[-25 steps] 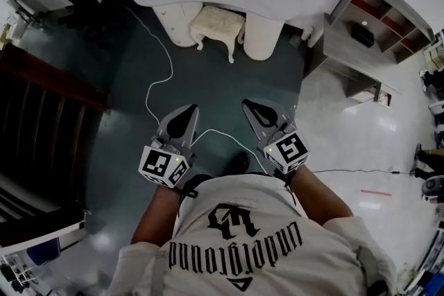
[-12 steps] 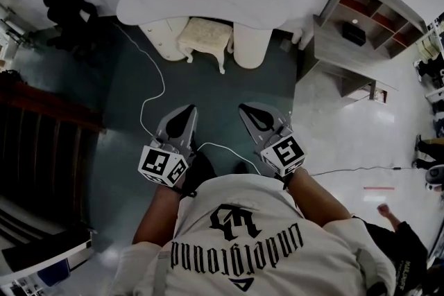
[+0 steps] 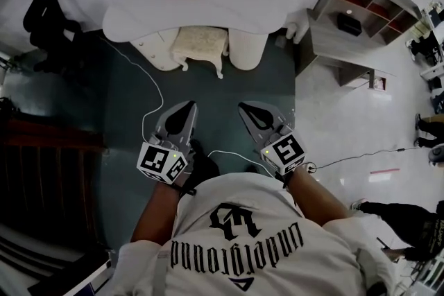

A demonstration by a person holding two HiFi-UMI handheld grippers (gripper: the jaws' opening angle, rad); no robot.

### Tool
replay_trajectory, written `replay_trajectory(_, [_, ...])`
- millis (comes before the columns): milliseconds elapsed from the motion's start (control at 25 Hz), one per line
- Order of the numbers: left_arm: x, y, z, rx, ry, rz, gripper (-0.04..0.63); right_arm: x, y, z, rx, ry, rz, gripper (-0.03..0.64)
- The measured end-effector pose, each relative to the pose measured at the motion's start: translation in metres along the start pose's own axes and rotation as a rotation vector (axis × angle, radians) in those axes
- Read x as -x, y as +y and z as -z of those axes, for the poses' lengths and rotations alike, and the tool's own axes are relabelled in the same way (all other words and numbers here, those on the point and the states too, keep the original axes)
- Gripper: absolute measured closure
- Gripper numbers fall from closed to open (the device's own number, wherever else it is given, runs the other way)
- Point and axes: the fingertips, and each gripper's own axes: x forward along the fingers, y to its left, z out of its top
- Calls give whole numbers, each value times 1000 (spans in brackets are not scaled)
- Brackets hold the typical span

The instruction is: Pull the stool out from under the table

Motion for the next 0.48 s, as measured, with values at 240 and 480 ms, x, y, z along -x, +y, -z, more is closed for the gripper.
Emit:
replay_trajectory(240, [-7, 90, -6, 13, 16, 46, 591, -90, -3, -1, -29, 22, 32, 615])
replay_trajectory(480, [-6, 179, 0, 43, 40, 99, 592, -174, 1, 3, -58, 50, 90, 617])
